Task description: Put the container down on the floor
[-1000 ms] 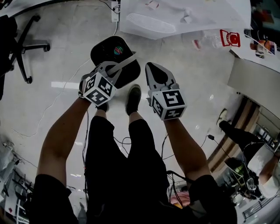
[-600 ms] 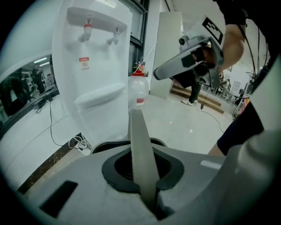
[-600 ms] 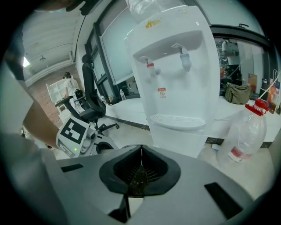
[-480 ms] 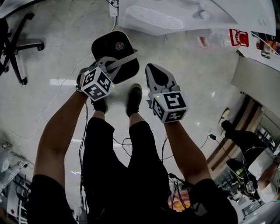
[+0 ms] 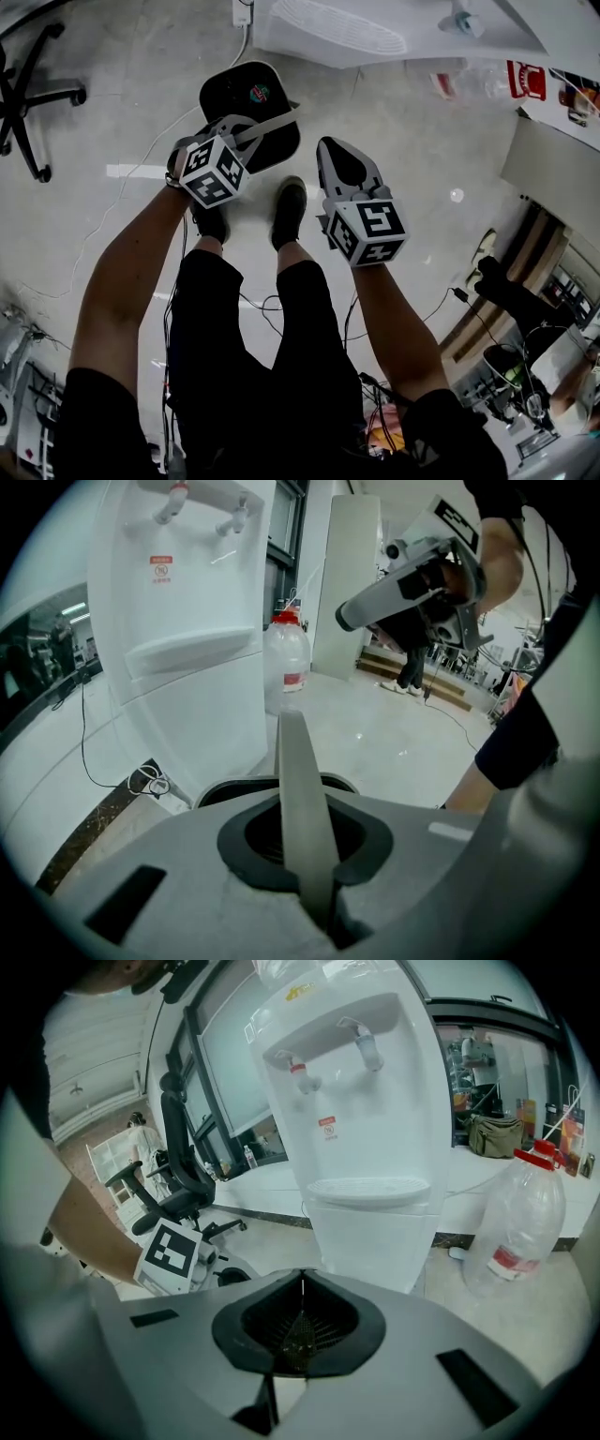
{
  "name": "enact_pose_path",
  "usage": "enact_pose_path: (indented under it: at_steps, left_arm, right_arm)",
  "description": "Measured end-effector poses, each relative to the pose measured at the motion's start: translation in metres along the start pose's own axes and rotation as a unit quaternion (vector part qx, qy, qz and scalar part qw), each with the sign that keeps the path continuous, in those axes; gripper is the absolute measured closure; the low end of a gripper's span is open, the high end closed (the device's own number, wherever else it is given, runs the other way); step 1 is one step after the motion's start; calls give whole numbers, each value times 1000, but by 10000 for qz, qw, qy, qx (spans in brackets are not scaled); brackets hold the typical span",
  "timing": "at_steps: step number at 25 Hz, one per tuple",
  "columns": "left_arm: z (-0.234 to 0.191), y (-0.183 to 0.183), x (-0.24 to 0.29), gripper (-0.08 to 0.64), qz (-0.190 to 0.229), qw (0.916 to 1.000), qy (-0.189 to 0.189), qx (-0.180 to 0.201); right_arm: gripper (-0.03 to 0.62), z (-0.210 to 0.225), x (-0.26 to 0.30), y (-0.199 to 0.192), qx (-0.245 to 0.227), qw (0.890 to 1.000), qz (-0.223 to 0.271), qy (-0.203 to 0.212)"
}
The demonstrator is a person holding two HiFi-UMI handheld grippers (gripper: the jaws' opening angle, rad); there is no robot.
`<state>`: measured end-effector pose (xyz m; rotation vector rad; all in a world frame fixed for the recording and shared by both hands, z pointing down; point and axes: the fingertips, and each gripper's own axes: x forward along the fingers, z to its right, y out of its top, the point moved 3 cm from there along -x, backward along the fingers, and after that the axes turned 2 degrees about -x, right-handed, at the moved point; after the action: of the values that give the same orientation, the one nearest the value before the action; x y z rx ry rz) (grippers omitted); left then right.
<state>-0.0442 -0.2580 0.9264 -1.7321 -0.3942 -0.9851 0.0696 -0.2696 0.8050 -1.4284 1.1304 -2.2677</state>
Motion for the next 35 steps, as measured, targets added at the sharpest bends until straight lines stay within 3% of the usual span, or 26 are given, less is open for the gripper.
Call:
enact_pose_path:
  at_steps: [10,24,29,35]
  left_arm:
    - [5,-25,11,538,-208,9997,-153,-55]
    - [15,-37,6,535,-505,9985,168,107]
    - [7,-38,-1,450,-530,9979,350,-107]
    - [3,-37,-12,439,-519,9971,565,-21]
  right_arm:
    - [583,-4,7,-16,67,10000,-21,23]
    - [583,-14,6,-29,6,9996,-212,168]
    - [583,-18,4,-30,39,9994,-242,225]
    - [583,-20,4,-29,45,9993,-267,254]
